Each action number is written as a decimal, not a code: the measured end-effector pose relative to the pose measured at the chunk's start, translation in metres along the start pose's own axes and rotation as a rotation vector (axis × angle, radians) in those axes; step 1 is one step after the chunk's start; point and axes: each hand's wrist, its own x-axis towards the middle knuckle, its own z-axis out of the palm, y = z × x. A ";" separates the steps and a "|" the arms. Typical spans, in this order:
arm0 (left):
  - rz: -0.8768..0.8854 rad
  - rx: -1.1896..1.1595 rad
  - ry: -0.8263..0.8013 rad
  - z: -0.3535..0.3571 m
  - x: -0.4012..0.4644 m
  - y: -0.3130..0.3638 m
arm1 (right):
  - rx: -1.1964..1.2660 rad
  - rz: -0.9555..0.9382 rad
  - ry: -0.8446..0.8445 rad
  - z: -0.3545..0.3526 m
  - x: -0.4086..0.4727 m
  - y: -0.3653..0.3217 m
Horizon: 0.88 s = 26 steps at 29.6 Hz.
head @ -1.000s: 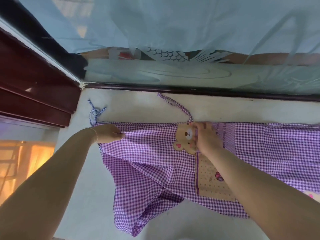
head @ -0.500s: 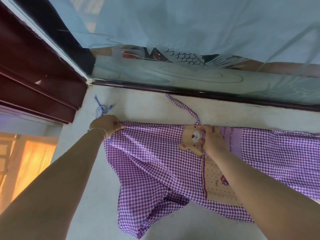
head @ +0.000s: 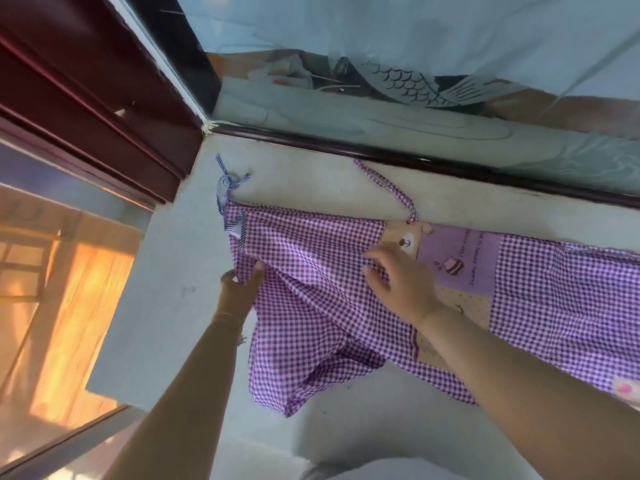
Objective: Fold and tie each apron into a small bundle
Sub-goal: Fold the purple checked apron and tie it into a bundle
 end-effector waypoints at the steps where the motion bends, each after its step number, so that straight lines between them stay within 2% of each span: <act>1: -0.021 -0.018 -0.094 -0.002 -0.016 -0.007 | -0.031 -0.102 -0.066 0.009 -0.007 -0.010; 3: -0.111 -0.006 -0.241 -0.003 -0.033 -0.023 | -0.101 -0.080 -0.288 0.024 -0.014 -0.018; 6: -0.236 0.042 -0.290 -0.016 -0.049 -0.035 | -0.227 0.170 -0.554 0.038 -0.014 -0.011; 8: -0.250 -0.080 -0.262 -0.027 -0.056 -0.043 | -0.293 0.229 -0.621 0.042 -0.007 -0.006; 12: -0.150 -0.351 -0.196 -0.047 -0.072 -0.056 | -0.371 0.249 -0.660 0.052 -0.002 -0.011; 14: -0.167 -0.372 -0.304 -0.050 -0.077 -0.067 | -0.395 0.253 -0.682 0.051 0.000 -0.012; 15: -0.178 -0.293 -0.394 -0.051 -0.082 -0.073 | -0.385 0.254 -0.690 0.050 0.002 -0.010; 17: -0.170 0.053 -0.579 -0.051 -0.092 -0.088 | -0.298 0.236 -0.630 0.047 0.001 -0.009; 19: -0.117 0.395 -0.604 -0.048 -0.099 -0.099 | -0.145 0.121 -0.331 0.041 -0.007 -0.013; 20: -0.097 0.456 -0.543 -0.044 -0.103 -0.100 | -0.084 0.036 -0.147 0.035 -0.019 -0.016; 21: -0.089 0.427 -0.467 -0.043 -0.105 -0.099 | -0.013 -0.050 0.011 0.031 -0.030 -0.022; 22: -0.087 0.298 -0.402 -0.042 -0.105 -0.098 | 0.039 -0.128 0.084 0.025 -0.047 -0.027; 23: -0.102 0.106 -0.359 -0.041 -0.106 -0.094 | 0.071 -0.185 0.054 0.022 -0.063 -0.035; 26: -0.179 -0.442 -0.401 -0.025 -0.120 -0.075 | 0.092 -0.189 -0.332 0.024 -0.106 -0.050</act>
